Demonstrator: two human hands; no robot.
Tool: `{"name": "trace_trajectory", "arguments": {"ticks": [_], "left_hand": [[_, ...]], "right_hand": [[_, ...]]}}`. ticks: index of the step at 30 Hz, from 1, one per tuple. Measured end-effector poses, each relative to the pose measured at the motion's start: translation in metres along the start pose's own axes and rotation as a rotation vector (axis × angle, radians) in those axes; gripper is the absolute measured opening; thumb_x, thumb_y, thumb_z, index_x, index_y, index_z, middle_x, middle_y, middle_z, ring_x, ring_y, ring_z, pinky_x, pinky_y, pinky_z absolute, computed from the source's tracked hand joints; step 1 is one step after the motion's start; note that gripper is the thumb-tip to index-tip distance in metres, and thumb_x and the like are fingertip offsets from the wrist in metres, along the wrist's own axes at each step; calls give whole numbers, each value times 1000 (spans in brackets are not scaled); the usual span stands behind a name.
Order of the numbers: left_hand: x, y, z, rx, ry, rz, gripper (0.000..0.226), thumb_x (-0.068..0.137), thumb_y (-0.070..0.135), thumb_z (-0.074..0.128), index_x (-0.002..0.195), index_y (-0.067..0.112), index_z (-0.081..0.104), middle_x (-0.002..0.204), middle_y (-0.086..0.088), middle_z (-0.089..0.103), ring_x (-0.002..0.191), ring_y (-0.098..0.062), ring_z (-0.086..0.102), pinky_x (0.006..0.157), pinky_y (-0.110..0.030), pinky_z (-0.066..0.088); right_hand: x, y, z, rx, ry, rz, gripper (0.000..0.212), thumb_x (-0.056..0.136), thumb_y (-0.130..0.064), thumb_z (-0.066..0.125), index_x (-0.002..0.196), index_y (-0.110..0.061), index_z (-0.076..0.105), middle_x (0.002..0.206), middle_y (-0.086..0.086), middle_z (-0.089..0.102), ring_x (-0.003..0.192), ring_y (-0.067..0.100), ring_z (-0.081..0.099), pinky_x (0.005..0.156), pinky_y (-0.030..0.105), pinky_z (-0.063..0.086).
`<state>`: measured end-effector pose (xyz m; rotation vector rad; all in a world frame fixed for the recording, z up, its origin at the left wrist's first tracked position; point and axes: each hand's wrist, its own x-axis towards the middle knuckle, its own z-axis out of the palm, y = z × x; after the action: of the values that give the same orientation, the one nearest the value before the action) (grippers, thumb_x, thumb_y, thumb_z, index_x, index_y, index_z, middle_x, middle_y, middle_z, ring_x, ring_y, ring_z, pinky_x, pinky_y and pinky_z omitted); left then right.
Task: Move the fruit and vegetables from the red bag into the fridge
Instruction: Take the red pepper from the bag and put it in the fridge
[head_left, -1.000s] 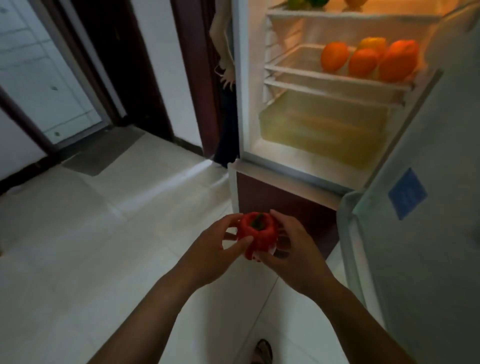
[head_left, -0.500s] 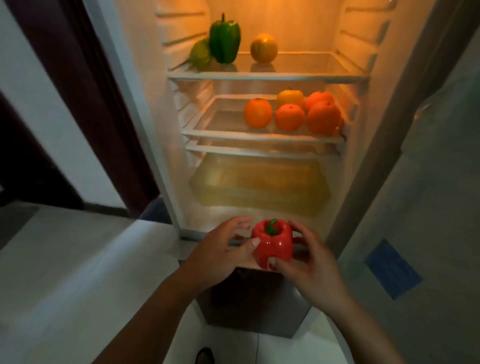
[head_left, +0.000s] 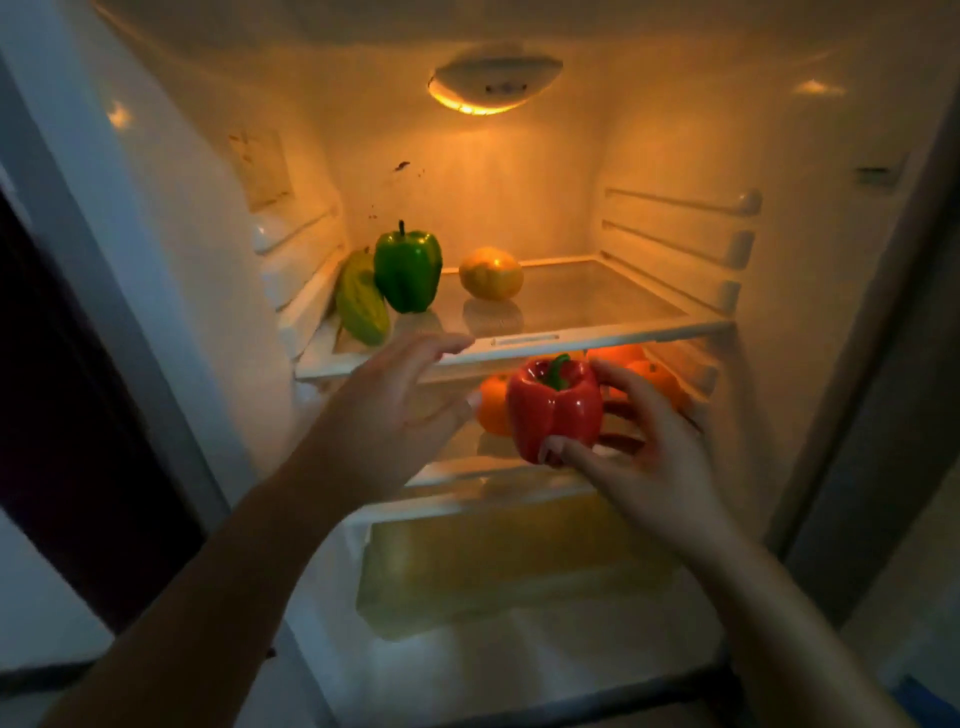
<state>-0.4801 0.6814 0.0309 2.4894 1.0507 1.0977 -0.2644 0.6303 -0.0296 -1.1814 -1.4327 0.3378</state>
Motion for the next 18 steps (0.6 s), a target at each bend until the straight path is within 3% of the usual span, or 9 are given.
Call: {"name": "trace_trajectory", "arguments": {"ticks": [3, 6, 12, 15, 18], "left_hand": [[33, -5, -29, 47, 140, 94, 40, 86, 32, 61, 124, 29, 52, 122, 17, 47, 111, 5, 42, 91, -8, 34], [57, -13, -41, 114, 210, 75, 38, 86, 26, 62, 123, 22, 54, 116, 14, 46, 102, 10, 37, 83, 5, 28], [70, -38, -33, 248, 215, -174, 44, 84, 30, 63, 126, 21, 51, 127, 2, 49, 115, -11, 45, 92, -19, 32], [68, -45, -31, 262, 237, -211, 44, 84, 31, 63, 125, 23, 51, 127, 3, 49, 114, -12, 48, 94, -26, 41], [66, -50, -29, 284, 233, -225, 44, 84, 26, 62, 127, 22, 50, 127, 0, 51, 110, -13, 50, 89, -24, 39]], "right_hand": [[46, -25, 7, -16, 36, -61, 76, 62, -44, 78, 129, -28, 46, 126, -6, 54, 105, 7, 59, 79, 30, 55], [88, -40, 20, -32, 52, -101, 74, 67, -39, 78, 131, -27, 44, 128, -8, 52, 105, 5, 57, 78, 27, 55], [142, -36, 64, -200, -11, -137, 71, 70, -38, 76, 131, -24, 43, 126, -2, 55, 106, 15, 56, 89, 39, 51], [149, -29, 77, -222, -46, -134, 69, 70, -34, 78, 129, -22, 46, 122, -1, 56, 105, 16, 56, 90, 34, 49], [153, -23, 83, -223, -88, -137, 68, 69, -31, 79, 127, -20, 47, 111, -7, 53, 101, 13, 54, 83, 25, 45]]}}
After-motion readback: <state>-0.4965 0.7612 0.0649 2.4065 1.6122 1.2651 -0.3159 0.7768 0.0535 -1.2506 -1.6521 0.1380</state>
